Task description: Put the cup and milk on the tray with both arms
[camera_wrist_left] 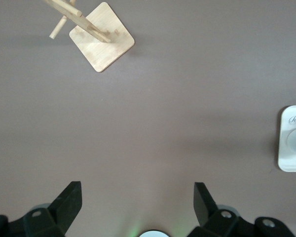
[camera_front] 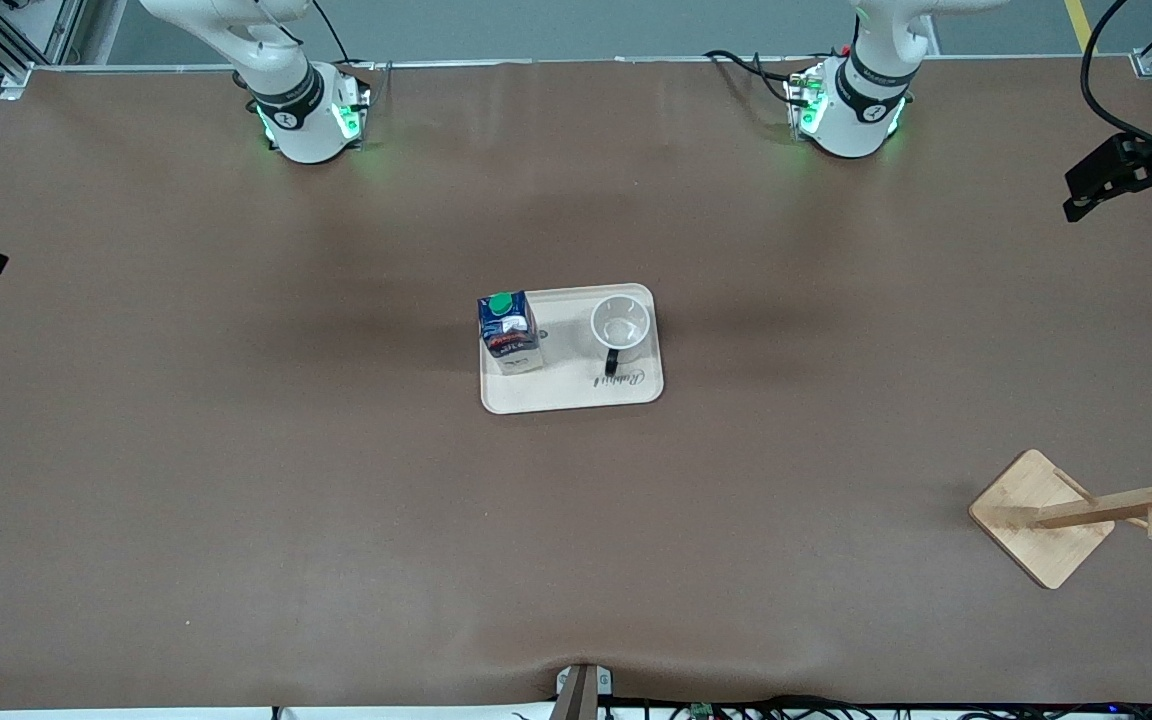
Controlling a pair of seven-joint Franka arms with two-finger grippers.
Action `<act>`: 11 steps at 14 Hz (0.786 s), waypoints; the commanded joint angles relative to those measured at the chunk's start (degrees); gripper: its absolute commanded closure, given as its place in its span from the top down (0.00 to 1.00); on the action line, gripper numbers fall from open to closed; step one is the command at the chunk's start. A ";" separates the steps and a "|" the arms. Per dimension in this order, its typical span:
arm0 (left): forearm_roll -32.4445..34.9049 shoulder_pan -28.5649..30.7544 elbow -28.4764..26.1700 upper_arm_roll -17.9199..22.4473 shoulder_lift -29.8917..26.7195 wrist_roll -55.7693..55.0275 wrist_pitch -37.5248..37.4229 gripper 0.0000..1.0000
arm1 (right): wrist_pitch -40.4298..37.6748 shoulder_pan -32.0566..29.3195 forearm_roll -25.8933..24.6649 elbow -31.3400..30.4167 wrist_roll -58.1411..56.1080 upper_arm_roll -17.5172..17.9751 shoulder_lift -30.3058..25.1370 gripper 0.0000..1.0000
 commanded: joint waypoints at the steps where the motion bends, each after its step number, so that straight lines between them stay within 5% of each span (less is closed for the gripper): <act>1: -1.75 1.26 -1.46 -0.20 -1.47 2.61 0.82 1.00 | 6.44 0.97 0.73 -13.22 2.63 0.45 -9.76 1.00; 11: -1.67 0.91 -0.24 -0.47 -1.12 2.97 -1.03 1.00 | 6.11 1.77 -0.59 -5.70 2.37 -0.08 -8.20 1.00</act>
